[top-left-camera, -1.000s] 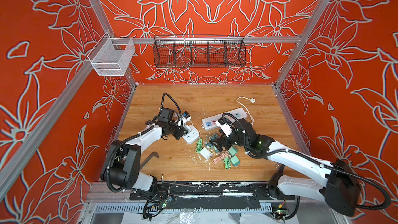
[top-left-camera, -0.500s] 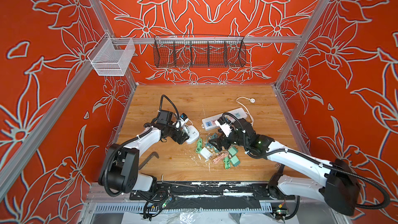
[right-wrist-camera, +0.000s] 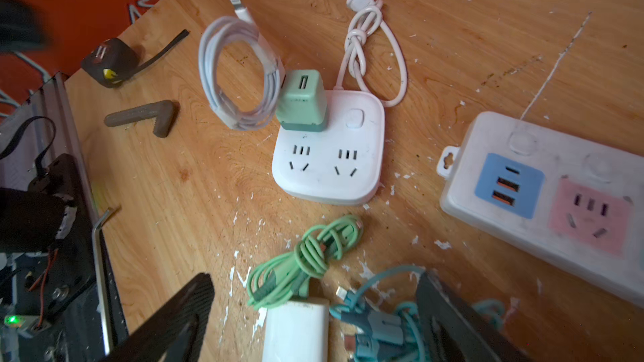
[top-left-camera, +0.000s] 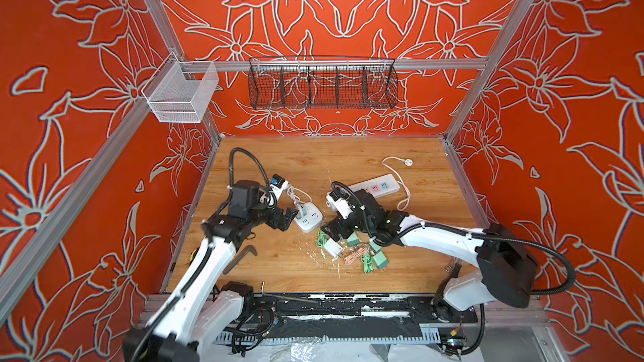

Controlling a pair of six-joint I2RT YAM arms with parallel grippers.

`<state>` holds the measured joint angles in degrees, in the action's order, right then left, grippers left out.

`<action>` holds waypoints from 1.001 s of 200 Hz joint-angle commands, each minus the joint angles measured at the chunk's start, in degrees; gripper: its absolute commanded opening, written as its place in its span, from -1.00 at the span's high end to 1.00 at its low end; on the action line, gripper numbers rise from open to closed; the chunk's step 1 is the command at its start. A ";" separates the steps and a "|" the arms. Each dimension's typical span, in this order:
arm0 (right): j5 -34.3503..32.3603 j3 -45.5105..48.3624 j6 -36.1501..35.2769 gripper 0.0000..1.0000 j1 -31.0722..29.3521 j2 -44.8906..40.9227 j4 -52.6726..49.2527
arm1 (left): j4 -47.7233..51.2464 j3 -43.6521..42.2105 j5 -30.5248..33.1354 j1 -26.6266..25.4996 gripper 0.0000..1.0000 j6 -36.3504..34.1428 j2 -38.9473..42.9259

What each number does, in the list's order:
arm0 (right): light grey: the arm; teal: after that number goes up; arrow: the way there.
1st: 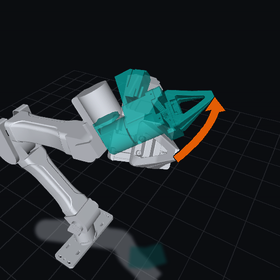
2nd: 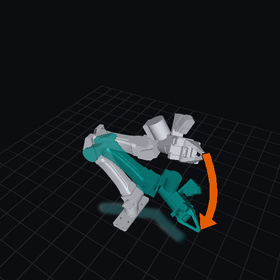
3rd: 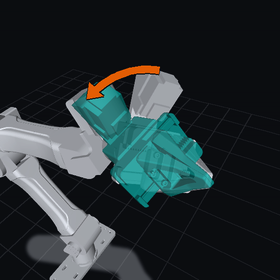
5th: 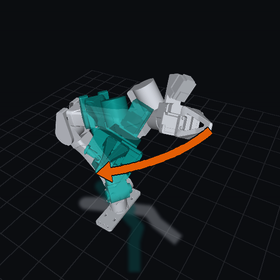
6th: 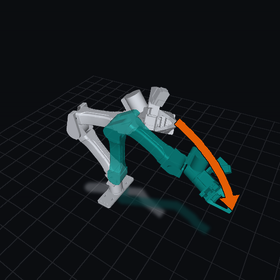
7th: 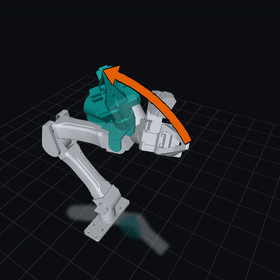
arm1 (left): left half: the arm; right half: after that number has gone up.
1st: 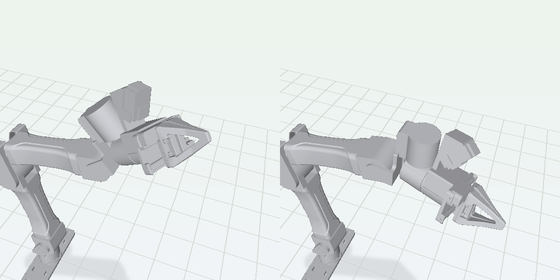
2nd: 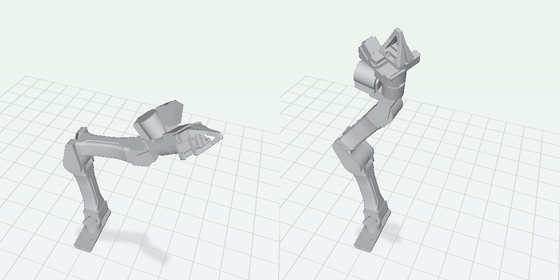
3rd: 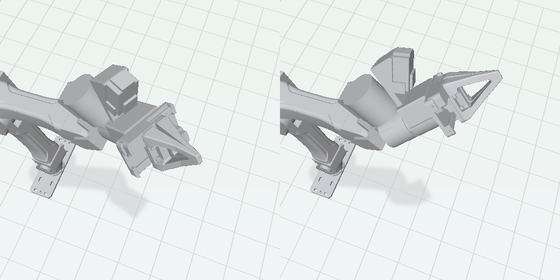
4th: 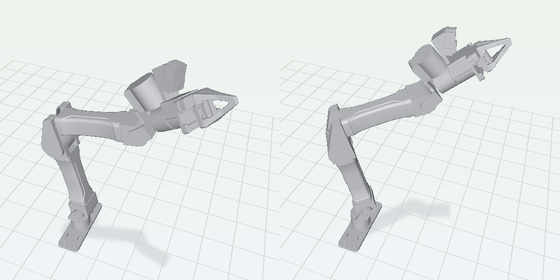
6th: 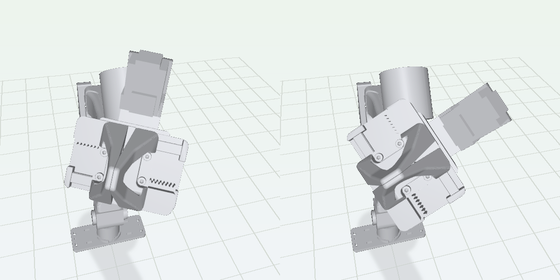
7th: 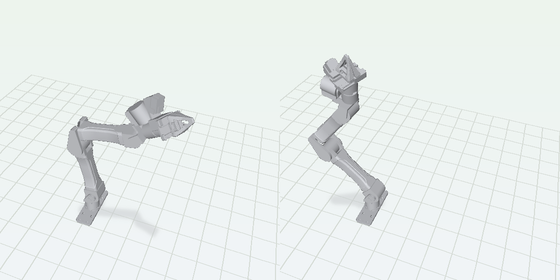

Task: Insert the plug
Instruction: 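Open the left gripper and withdraw while the right gripper moves over the socket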

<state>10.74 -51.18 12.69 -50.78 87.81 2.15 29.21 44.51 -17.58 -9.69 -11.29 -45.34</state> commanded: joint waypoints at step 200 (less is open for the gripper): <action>-19.76 -66.02 5.61 -0.47 -6.96 41.42 -52.35 | 5.38 -6.20 22.51 0.29 -0.95 16.05 25.21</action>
<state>-9.56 -115.24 18.06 -58.11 128.60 -45.65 35.48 39.20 4.29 -9.69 4.56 -20.97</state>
